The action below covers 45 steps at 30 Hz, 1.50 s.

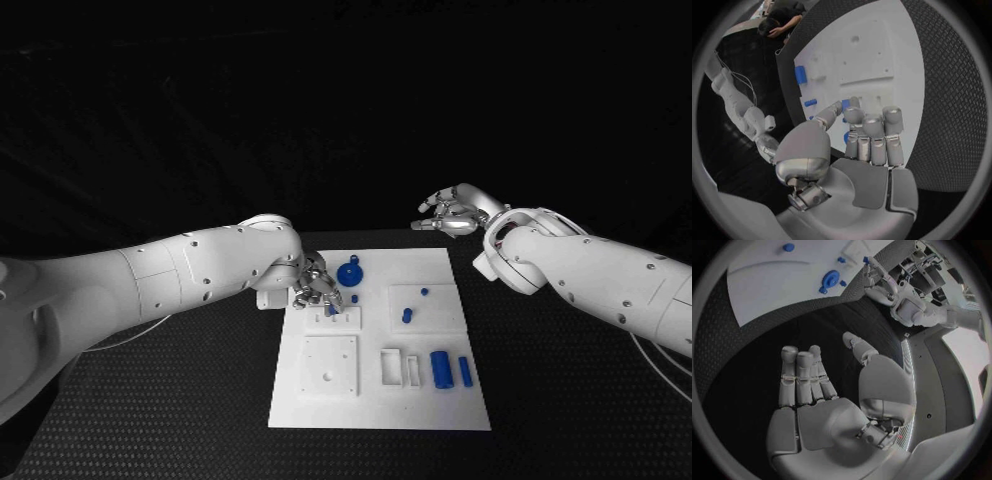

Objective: Assemble the parts on the task board

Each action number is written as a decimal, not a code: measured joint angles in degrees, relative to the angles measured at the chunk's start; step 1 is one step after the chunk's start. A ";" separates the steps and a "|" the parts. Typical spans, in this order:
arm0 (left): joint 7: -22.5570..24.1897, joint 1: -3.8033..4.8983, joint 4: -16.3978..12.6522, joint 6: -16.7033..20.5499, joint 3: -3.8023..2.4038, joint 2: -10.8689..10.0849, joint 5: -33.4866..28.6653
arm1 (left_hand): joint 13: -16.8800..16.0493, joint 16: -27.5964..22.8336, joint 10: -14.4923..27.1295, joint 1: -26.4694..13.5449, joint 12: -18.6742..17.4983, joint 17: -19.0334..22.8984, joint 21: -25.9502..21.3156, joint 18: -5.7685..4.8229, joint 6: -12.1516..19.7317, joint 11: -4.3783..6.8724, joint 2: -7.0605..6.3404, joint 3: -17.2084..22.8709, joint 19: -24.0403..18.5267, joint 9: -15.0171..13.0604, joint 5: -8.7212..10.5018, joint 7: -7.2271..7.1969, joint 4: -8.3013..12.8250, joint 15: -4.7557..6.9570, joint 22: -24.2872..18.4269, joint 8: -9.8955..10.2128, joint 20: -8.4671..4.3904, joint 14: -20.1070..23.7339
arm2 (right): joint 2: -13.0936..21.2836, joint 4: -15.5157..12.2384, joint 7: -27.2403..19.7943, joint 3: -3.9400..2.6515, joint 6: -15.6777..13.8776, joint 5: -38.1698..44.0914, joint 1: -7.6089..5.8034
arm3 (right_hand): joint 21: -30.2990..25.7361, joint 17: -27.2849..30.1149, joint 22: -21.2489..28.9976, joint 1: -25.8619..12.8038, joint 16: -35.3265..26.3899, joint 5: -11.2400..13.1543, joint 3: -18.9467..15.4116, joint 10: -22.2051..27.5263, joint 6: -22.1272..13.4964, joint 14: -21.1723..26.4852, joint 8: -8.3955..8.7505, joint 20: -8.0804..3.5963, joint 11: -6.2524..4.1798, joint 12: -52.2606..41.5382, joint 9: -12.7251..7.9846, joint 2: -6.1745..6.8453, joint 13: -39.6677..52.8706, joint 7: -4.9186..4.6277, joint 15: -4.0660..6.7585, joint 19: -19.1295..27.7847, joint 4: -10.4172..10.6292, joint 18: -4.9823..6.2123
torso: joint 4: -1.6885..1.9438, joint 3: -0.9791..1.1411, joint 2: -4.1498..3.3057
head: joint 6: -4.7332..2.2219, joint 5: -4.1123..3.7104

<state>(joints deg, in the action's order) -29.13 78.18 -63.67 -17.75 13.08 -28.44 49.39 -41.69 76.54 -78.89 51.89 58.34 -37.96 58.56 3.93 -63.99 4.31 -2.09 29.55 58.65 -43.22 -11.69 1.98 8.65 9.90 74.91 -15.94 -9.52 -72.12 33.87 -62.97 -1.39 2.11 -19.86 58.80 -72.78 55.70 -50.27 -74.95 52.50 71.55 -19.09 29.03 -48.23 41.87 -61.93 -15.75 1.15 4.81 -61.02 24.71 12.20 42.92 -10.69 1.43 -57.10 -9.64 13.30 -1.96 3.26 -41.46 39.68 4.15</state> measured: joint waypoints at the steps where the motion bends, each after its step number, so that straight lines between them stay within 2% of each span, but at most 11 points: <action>1: -0.07 0.00 0.22 -0.19 0.01 0.27 0.21 | 0.00 0.00 0.00 0.00 0.00 0.00 0.00 0.00 0.00 0.00 0.00 0.00 0.00 -0.13 0.00 0.00 0.00 0.00 0.00 0.00 0.00 0.00 | -0.01 0.00 0.00 0.00 0.01 0.00 0.00 | 0.00 0.00 0.00 0.00 0.00 0.00 0.00 0.00 0.00 0.00 0.00 0.00 0.00 0.00 0.00 0.00 0.00 0.00 0.00 0.00 0.00 0.00 | -0.01 -0.02 0.00 | 0.02 0.00; 12: -0.62 0.00 1.84 -1.86 0.13 1.90 2.37 | -0.15 0.00 0.29 -0.23 0.00 0.00 0.00 -0.04 0.20 0.09 0.24 -0.15 0.00 -1.15 0.40 -0.20 0.17 -0.16 0.00 -0.21 0.00 0.17 | -0.18 0.03 0.00 0.00 0.08 0.00 0.00 | 0.00 0.00 0.00 0.00 0.00 -0.22 0.00 0.00 0.09 0.00 0.00 0.00 0.00 0.01 0.00 0.00 -0.06 -0.02 0.00 0.00 0.00 0.00 | -0.06 -0.03 -0.03 | 0.31 -0.20; 26: -1.05 0.00 3.17 -5.05 0.16 2.90 5.35 | -0.28 0.00 0.39 -0.09 0.00 0.00 0.00 -0.11 0.21 -0.01 0.37 -0.31 0.00 -1.69 0.66 -0.20 0.33 -0.03 0.03 -0.20 0.00 0.05 | -0.32 0.04 0.00 0.00 0.19 0.00 0.00 | 0.00 0.05 0.00 0.00 0.00 -0.22 0.00 0.00 0.16 0.00 0.00 0.00 0.00 0.02 0.00 0.00 -0.11 0.05 0.00 0.00 0.00 0.00 | -0.02 -0.05 -0.03 | 0.59 -0.40; 32: -1.09 -0.04 4.32 -6.17 0.31 3.61 5.92 | -0.36 0.23 0.40 -0.09 0.00 -0.01 0.00 -0.19 0.21 -0.02 0.38 -0.31 0.01 -2.67 -0.68 -0.20 0.34 -0.03 0.03 -0.52 0.00 0.05 | -0.38 0.05 0.00 0.00 0.22 -0.01 0.00 | 0.00 0.05 0.00 0.00 0.00 -0.38 0.00 0.21 0.02 0.00 0.00 0.00 0.21 -0.21 0.00 0.00 -0.16 -0.07 0.00 0.00 0.00 0.00 | 0.01 -0.06 -0.03 | 0.66 -0.40; 40: -1.10 -0.23 4.79 -6.48 0.39 3.96 6.10 | -0.36 0.23 0.27 -0.09 0.00 -0.01 0.00 -0.38 0.21 0.11 0.38 -0.32 0.01 -2.87 -0.68 -0.20 0.34 -0.05 0.02 -0.54 0.00 0.07 | -0.43 0.02 -0.01 0.00 0.25 -0.01 0.00 | 0.00 0.05 0.00 0.00 0.00 -0.44 0.00 0.21 0.02 0.00 0.00 0.00 0.21 -0.21 0.00 0.00 -0.20 -0.07 0.00 0.00 0.00 0.00 | 0.04 -0.10 -0.02 | 0.75 -0.43; 45: -1.15 -0.26 5.27 -6.46 0.38 4.34 6.23 | -0.39 0.23 0.23 -0.65 0.23 -0.01 0.00 -0.39 0.20 0.15 0.94 -0.32 0.01 -3.28 -0.68 -0.20 0.34 -0.06 0.02 -0.53 0.00 0.07 | -0.44 -0.07 -0.02 0.00 0.27 -0.01 0.00 | 0.00 0.05 0.00 0.00 0.00 -0.44 0.00 0.21 0.02 0.00 0.00 0.00 0.21 -0.21 0.00 0.00 -0.20 -0.06 0.00 0.00 0.00 0.00 | 0.05 -0.10 -0.01 | 0.76 -0.45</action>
<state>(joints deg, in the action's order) -30.28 77.92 -58.40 -24.20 13.47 -24.10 55.62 -42.09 76.77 -78.66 51.24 58.58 -37.97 58.56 3.54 -63.79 4.46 -1.15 29.23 58.66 -46.49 -12.37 1.78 8.99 9.84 74.93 -16.48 -9.51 -72.05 33.43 -63.04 -1.40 2.11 -19.59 58.80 -72.78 55.70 -50.22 -74.95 52.50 71.55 -19.53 29.03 -48.02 41.89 -61.93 -15.75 1.15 5.02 -61.23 24.70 12.20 42.71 -10.74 1.43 -57.10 -9.64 13.30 -1.91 3.16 -41.46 40.44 3.70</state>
